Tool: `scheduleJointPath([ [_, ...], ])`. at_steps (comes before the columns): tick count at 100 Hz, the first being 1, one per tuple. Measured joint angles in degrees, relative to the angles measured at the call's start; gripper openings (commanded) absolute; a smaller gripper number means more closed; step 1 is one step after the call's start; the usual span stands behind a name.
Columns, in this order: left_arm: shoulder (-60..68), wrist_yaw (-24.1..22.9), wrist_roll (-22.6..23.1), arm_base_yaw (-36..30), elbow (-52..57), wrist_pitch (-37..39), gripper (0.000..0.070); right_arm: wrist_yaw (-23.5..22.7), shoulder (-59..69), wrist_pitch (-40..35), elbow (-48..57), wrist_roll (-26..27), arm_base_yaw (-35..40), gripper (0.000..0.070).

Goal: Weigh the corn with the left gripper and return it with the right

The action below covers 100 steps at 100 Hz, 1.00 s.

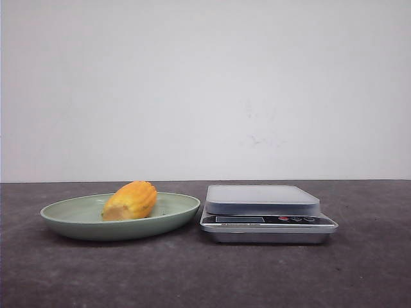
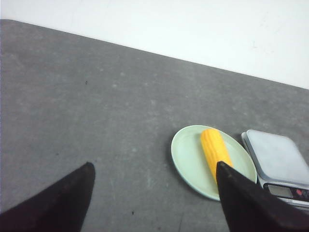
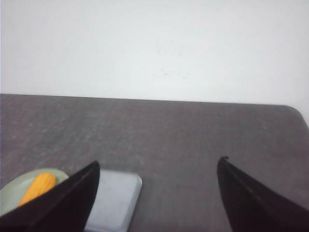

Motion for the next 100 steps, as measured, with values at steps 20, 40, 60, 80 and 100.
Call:
scheduleJointPath([
  [20,0.0,0.1,0.6,0.0,-1.0,3.1,0.0427,0.8,-7.8,-12.4,0.0,2.1,0.0,0.0491],
  [40,0.0,0.1,1.3,0.0,-2.1,4.4,0.0,1.0,-9.9,-15.7,0.0,2.7,0.0,0.0069],
  [60,0.0,0.2,1.8,0.0,-2.1,7.2,0.0009,1.1,-9.9,-14.5,-0.2,2.8,-0.1,0.001],
  [80,0.0,0.2,1.9,0.0,-2.1,10.3,0.001,1.1,-9.9,-14.0,-0.5,3.1,-0.3,0.001],
  [100,0.0,0.2,1.9,0.0,-2.1,10.8,0.0012,1.1,-9.9,-14.1,-0.5,3.1,-0.3,0.001],
])
